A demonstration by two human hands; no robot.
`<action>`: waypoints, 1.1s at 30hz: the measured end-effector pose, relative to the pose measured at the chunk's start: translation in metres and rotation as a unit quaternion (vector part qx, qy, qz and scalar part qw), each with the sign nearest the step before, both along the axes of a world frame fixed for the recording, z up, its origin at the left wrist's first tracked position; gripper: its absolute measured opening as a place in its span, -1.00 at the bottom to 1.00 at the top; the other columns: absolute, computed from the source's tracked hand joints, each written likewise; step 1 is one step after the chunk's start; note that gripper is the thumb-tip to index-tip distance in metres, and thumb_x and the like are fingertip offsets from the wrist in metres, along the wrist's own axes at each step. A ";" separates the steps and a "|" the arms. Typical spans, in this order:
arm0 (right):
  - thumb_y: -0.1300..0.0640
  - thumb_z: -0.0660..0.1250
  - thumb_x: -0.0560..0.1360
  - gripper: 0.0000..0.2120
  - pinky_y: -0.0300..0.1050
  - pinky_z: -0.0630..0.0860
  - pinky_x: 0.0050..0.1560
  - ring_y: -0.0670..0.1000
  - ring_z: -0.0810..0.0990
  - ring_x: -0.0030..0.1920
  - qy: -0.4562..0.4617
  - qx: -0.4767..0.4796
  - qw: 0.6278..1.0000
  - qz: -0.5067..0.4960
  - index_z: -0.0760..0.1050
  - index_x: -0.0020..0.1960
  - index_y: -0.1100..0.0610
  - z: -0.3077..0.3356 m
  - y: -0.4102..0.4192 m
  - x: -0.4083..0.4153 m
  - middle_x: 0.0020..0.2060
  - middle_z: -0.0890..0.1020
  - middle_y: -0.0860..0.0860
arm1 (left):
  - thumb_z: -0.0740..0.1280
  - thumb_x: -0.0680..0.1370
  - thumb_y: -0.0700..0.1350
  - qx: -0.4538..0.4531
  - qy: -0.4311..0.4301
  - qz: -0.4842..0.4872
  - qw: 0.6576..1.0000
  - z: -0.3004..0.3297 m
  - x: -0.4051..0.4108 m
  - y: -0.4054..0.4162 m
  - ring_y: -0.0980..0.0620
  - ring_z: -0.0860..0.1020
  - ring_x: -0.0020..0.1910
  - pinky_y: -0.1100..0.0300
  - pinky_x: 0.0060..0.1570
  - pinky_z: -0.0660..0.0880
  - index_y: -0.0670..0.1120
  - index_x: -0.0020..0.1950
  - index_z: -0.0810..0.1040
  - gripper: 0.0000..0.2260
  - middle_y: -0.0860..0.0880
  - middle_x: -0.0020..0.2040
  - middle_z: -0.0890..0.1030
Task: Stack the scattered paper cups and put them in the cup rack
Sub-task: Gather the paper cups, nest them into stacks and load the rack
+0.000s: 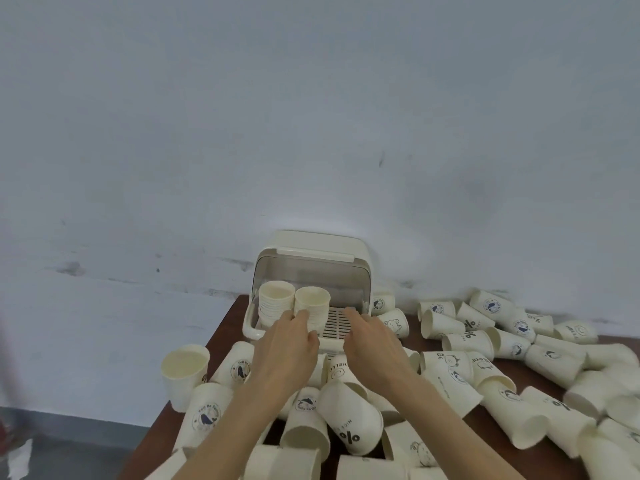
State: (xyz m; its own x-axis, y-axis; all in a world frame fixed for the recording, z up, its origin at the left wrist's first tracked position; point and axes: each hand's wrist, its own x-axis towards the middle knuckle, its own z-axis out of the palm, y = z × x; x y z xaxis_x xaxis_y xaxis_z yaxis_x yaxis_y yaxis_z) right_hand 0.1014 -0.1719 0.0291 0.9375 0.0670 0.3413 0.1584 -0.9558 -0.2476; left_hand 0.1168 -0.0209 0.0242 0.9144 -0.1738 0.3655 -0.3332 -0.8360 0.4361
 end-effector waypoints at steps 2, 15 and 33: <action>0.23 0.12 0.55 -0.66 -0.05 0.46 -0.03 0.07 0.46 0.11 -0.006 0.010 1.000 -0.010 0.33 0.31 0.09 0.002 -0.004 -0.020 0.12 0.53 0.04 | 0.12 0.62 -0.01 -0.008 -0.008 -0.005 1.000 0.004 -0.020 -0.004 -0.04 0.52 0.07 0.12 -0.16 0.37 -0.02 0.33 0.40 -0.70 -0.02 0.17 0.48; 0.18 0.10 0.55 -0.70 0.05 0.51 0.01 0.09 0.49 0.06 -0.011 0.043 0.998 -0.041 0.40 0.26 0.08 -0.003 -0.036 -0.124 -0.04 0.58 0.01 | 0.13 0.62 0.01 -0.052 -0.038 -0.064 0.996 -0.003 -0.116 -0.024 0.01 0.48 0.11 0.08 0.01 0.47 0.04 0.35 0.39 -0.70 0.05 0.13 0.48; 0.16 0.14 0.54 -0.67 0.06 0.50 0.03 0.07 0.54 0.03 -0.011 0.047 0.997 -0.059 0.38 0.29 0.05 -0.002 -0.096 -0.161 -0.05 0.60 0.00 | 0.10 0.63 0.04 -0.032 -0.025 -0.113 0.993 0.005 -0.150 -0.094 0.03 0.48 0.11 0.08 0.04 0.46 0.06 0.35 0.38 -0.70 0.08 0.15 0.50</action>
